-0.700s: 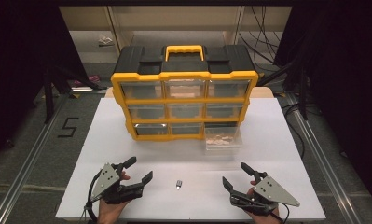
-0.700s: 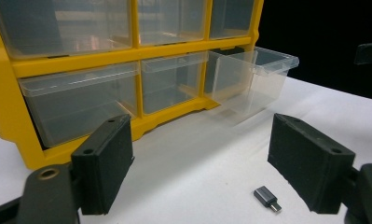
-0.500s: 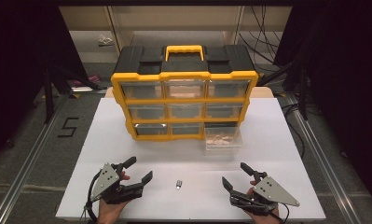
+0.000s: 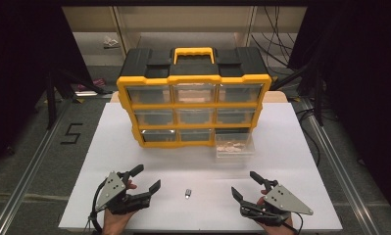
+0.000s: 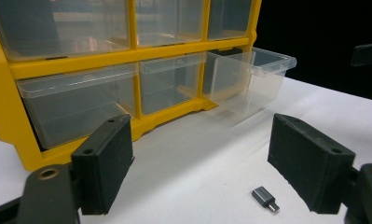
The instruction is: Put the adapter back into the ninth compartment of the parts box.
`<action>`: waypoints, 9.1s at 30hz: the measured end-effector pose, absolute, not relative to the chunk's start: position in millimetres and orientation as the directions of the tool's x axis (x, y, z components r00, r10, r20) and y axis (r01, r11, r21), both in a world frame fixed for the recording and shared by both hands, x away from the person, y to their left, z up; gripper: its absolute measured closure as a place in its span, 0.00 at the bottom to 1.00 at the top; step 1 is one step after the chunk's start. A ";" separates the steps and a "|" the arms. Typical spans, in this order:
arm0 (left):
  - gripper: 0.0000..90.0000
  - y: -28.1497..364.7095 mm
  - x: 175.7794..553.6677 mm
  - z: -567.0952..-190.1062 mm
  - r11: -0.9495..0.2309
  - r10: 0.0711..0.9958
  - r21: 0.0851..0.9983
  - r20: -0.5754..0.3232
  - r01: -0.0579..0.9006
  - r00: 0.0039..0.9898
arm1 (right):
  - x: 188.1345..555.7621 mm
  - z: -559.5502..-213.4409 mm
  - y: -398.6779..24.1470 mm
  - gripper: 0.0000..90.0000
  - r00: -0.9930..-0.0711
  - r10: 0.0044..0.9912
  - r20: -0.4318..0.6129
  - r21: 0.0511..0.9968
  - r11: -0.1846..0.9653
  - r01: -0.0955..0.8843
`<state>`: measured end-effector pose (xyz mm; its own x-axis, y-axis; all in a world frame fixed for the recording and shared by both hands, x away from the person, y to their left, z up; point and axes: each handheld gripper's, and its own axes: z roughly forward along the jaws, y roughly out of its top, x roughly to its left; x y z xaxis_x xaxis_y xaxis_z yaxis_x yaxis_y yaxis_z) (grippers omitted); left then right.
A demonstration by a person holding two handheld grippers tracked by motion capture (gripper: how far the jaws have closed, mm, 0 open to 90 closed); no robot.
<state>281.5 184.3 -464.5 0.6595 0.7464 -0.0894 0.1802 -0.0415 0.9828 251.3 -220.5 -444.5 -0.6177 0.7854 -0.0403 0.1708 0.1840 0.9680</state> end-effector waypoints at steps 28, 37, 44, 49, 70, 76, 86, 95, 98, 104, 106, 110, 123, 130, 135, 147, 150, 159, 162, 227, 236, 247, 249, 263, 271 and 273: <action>0.23 182.5 280.6 -464.3 -0.049 0.724 0.983 -0.086 0.175 0.684 | 258.1 -439.6 -166.5 0.26 -0.787 0.615 -0.056 0.873 0.413 0.260; 0.23 182.1 280.4 -463.9 -0.051 0.717 0.984 -0.085 0.173 0.692 | 273.1 -441.1 -146.0 0.25 -0.815 0.578 -0.046 0.819 0.488 0.300; 0.22 181.5 279.9 -464.0 -0.054 0.713 0.984 -0.082 0.171 0.697 | 282.9 -441.9 -130.4 0.25 -0.828 0.559 -0.050 0.783 0.537 0.315; 0.21 181.1 279.7 -463.8 -0.049 0.706 0.984 -0.087 0.171 0.702 | 294.1 -446.6 -120.1 0.26 -0.839 0.542 -0.043 0.749 0.574 0.333; 0.19 180.1 278.6 -462.6 -0.062 0.703 0.984 -0.074 0.164 0.708 | 321.7 -464.2 -94.0 0.33 -0.877 0.479 -0.043 0.634 0.692 0.347; 0.19 179.9 278.6 -462.6 -0.061 0.704 0.984 -0.075 0.165 0.707 | 327.4 -468.2 -87.8 0.36 -0.883 0.469 -0.033 0.613 0.707 0.352; 0.19 179.4 278.1 -462.5 -0.064 0.701 0.984 -0.073 0.164 0.709 | 333.1 -474.0 -80.8 0.44 -0.889 0.457 -0.034 0.601 0.720 0.347; 0.19 178.9 277.9 -462.6 -0.069 0.700 0.984 -0.069 0.164 0.711 | 336.1 -478.1 -75.1 0.53 -0.894 0.446 -0.031 0.578 0.738 0.348; 0.19 178.9 277.8 -462.6 -0.069 0.699 0.984 -0.069 0.163 0.712 | 337.9 -479.9 -73.0 0.57 -0.890 0.455 -0.009 0.565 0.737 0.372; 0.19 178.9 277.6 -462.5 -0.068 0.699 0.984 -0.069 0.162 0.712 | 339.3 -480.6 -70.0 0.62 -0.895 0.446 -0.003 0.556 0.745 0.369; 0.19 179.0 277.6 -462.4 -0.065 0.699 0.984 -0.071 0.163 0.711 | 340.8 -480.0 -69.9 0.67 -0.897 0.443 0.002 0.553 0.747 0.370; 0.19 178.9 277.4 -462.4 -0.068 0.699 0.984 -0.069 0.162 0.712 | 341.4 -479.6 -70.3 0.72 -0.895 0.446 0.003 0.550 0.747 0.374; 0.19 179.2 277.0 -462.2 -0.062 0.698 0.985 -0.073 0.162 0.712 | 344.2 -455.9 -84.9 0.72 -0.879 0.477 -0.015 0.638 0.682 0.359; 0.19 179.3 277.2 -462.1 -0.061 0.698 0.985 -0.075 0.164 0.712 | 343.8 -440.9 -94.0 0.72 -0.869 0.495 -0.016 0.686 0.638 0.351; 0.19 179.7 277.1 -461.9 -0.061 0.697 0.985 -0.075 0.162 0.713 | 343.1 -433.4 -97.4 0.72 -0.862 0.506 -0.022 0.706 0.618 0.346; 0.19 179.7 276.2 -461.4 -0.055 0.695 0.986 -0.075 0.158 0.715 | 345.5 -399.1 -125.6 0.72 -0.820 0.571 -0.037 0.814 0.494 0.307; 0.19 179.4 276.0 -461.3 -0.058 0.694 0.986 -0.073 0.156 0.716 | 346.3 -394.5 -131.3 0.72 -0.811 0.584 -0.040 0.824 0.478 0.303; 0.19 179.3 276.1 -461.4 -0.060 0.694 0.986 -0.071 0.156 0.717 | 350.9 -379.3 -155.0 0.72 -0.769 0.639 -0.036 0.860 0.411 0.301; 0.19 179.3 276.0 -461.2 -0.056 0.693 0.986 -0.074 0.157 0.717 | 351.8 -377.5 -158.2 0.72 -0.762 0.647 -0.034 0.866 0.400 0.301; 0.19 180.1 275.7 -461.3 -0.044 0.692 0.986 -0.084 0.158 0.717 | 384.3 -395.2 -207.3 0.72 -0.573 0.819 0.026 0.857 0.277 0.435; 0.19 179.7 275.5 -461.2 -0.051 0.691 0.986 -0.078 0.156 0.718 | 388.6 -401.4 -213.3 0.55 -0.542 0.839 0.048 0.863 0.238 0.446; 0.19 179.6 275.5 -461.3 -0.050 0.689 0.986 -0.080 0.158 0.720 | 377.7 -386.7 -207.3 0.42 -0.551 0.834 0.033 0.894 0.222 0.389; 0.19 179.7 275.7 -461.3 -0.048 0.689 0.986 -0.082 0.159 0.720 | 375.8 -386.0 -204.7 0.40 -0.564 0.825 0.031 0.898 0.225 0.378; 0.19 179.3 275.4 -461.4 -0.053 0.686 0.986 -0.081 0.160 0.723 | 358.0 -376.8 -186.7 0.34 -0.633 0.774 0.010 0.921 0.240 0.307; 0.19 179.0 275.4 -461.4 -0.055 0.684 0.985 -0.080 0.161 0.725 | 352.7 -374.6 -181.3 0.32 -0.649 0.761 0.004 0.924 0.245 0.293; 0.19 179.0 275.4 -461.4 -0.054 0.684 0.985 -0.081 0.161 0.725 | 351.9 -374.5 -180.7 0.32 -0.651 0.759 0.004 0.926 0.244 0.289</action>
<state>275.4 179.0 -461.4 0.7253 0.6837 -0.0807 0.1609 -0.0544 0.9855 351.9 -180.7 -374.5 -0.6513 0.7588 0.0039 0.2893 0.2436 0.9257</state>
